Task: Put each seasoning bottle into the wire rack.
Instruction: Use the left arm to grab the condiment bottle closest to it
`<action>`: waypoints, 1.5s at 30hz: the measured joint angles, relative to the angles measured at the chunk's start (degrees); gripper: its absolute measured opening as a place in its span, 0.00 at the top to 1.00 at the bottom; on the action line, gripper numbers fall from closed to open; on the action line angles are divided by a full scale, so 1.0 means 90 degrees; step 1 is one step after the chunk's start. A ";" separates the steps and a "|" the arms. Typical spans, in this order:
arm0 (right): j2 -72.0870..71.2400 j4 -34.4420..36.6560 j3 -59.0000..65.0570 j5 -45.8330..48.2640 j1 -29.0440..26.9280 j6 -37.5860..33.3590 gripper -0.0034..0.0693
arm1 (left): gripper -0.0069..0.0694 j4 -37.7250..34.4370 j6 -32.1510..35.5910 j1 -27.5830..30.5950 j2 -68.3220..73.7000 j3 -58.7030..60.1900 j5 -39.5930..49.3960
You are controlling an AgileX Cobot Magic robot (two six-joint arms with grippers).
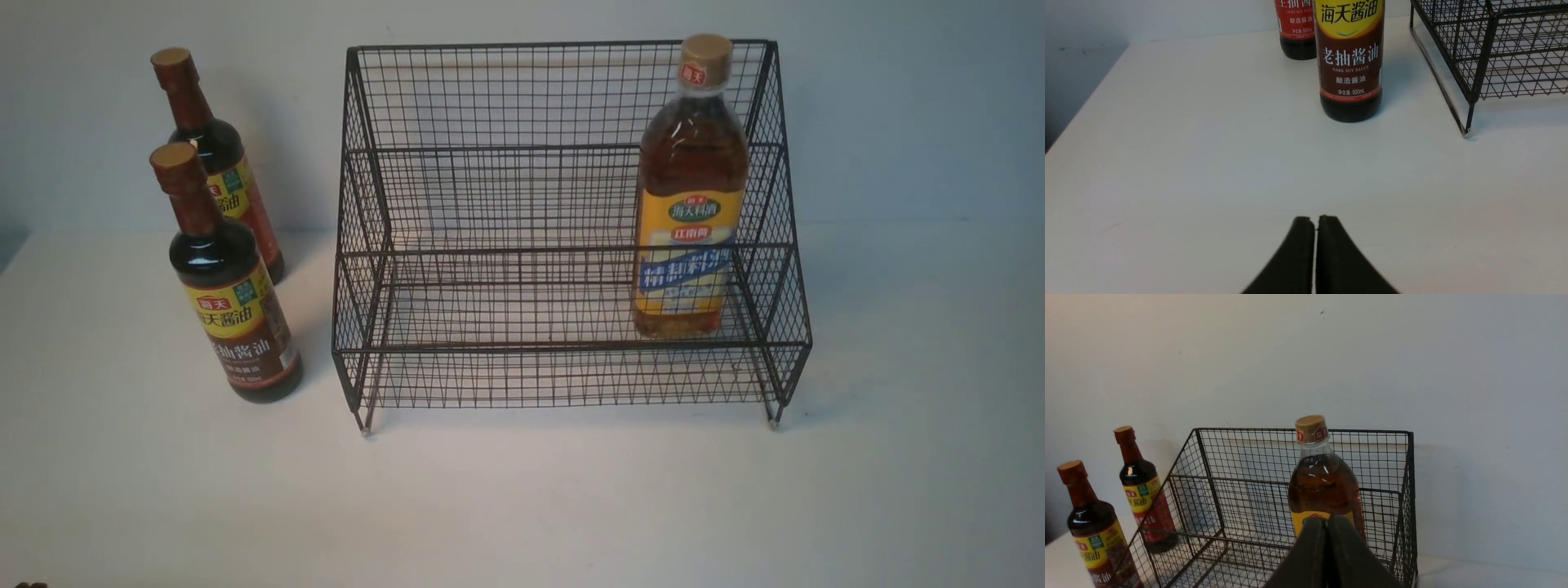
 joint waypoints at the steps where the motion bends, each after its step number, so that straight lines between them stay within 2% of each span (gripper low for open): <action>1: -0.0033 0.0042 0.0059 -0.0061 -0.0016 -0.0045 0.97 | 0.92 0.0000 0.0000 0.0000 0.0000 0.0000 0.0000; 3: -0.0406 0.0558 0.0765 -0.0855 -0.0199 -0.0584 0.97 | 0.92 0.0000 0.0000 0.0000 0.0000 0.0000 0.0000; 6: -0.0653 0.0796 0.1224 -0.1230 -0.0277 -0.0904 0.97 | 0.92 0.0000 0.0000 0.0000 0.0000 0.0000 0.0000; 27: -0.0741 0.0837 0.1340 -0.1224 -0.0282 -0.0931 0.97 | 0.92 0.0000 0.0000 0.0000 0.0000 0.0000 0.0000; 30: -0.0877 0.0611 0.1345 -0.0810 -0.0323 -0.1112 0.97 | 0.92 0.0000 0.0000 0.0000 0.0000 0.0000 0.0000; 34: -0.1120 0.0341 0.1345 -0.0066 -0.0726 -0.1235 0.97 | 0.92 0.0000 0.0000 0.0000 0.0000 0.0000 0.0000; 37: -0.1388 0.0255 0.1520 0.0591 -0.1412 -0.1252 0.97 | 0.92 0.0000 0.0000 0.0000 0.0000 0.0000 0.0000; 41: -0.1775 0.0254 0.2201 0.0750 -0.1975 -0.1252 0.97 | 0.92 0.0000 0.0000 0.0000 0.0000 0.0000 0.0000; 45: -0.2339 0.0254 0.3022 0.0904 -0.2199 -0.1259 0.97 | 0.92 0.0000 0.0000 0.0000 0.0000 0.0000 0.0000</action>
